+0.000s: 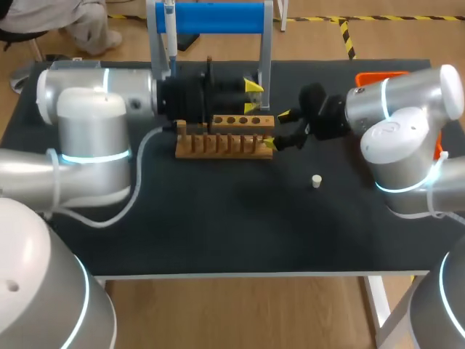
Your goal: Invert the test tube, pick up the pipette, mount the tip to pipette, aspirate from beaker and dispense into the tube, eject the tip, return the pipette, and cap with the stopper.
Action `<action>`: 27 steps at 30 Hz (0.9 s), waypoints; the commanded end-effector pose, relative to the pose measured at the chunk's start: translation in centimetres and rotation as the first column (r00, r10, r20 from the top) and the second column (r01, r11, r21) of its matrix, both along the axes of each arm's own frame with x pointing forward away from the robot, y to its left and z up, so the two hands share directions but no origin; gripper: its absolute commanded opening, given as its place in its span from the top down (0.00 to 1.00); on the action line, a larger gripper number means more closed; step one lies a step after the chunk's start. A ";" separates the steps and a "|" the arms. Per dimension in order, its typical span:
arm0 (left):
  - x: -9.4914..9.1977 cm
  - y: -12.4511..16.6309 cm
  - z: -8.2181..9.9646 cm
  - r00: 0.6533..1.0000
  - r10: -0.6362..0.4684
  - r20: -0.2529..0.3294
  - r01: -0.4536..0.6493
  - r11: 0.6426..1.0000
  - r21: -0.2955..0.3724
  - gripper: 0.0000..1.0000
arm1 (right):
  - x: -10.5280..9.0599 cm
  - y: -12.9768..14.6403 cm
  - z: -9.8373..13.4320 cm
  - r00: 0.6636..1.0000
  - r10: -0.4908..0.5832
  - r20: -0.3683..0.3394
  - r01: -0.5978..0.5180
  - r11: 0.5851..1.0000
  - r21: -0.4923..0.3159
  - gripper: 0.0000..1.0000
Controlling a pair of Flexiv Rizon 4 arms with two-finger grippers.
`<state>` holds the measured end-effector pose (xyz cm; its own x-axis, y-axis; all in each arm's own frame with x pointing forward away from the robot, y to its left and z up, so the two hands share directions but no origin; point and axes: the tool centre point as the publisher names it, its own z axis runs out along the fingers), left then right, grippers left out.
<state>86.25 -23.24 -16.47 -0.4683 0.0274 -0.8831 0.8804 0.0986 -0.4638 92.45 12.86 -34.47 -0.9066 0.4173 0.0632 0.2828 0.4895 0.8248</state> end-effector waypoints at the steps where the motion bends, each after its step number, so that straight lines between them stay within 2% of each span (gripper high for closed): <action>1: 1.0 0.5 0.1 0.989 -0.051 -0.139 0.058 0.997 0.046 1.00 | 0.0 0.0 0.0 1.000 0.000 0.000 0.000 1.000 0.001 0.00; 4: 1.0 1.3 -0.1 0.969 -0.049 -0.241 0.052 0.999 0.009 1.00 | 0.0 0.0 0.0 1.000 0.000 0.000 0.000 1.000 0.001 0.00; 6: 1.0 1.8 -0.2 0.961 -0.020 -0.278 0.034 0.998 0.047 1.00 | 0.0 0.0 0.0 1.000 0.000 0.000 0.000 1.000 0.001 0.00; 27: 0.9 1.9 -0.1 0.962 -0.019 -0.272 0.035 0.998 0.052 1.00 | 0.0 0.0 0.0 1.000 0.000 0.000 0.000 1.000 0.001 0.00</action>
<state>87.05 -21.44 -16.62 -0.6874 0.0843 -0.7214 0.7260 0.1101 -0.6788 92.45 12.86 -34.48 -0.9065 0.4174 0.0630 0.2829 0.4900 0.8245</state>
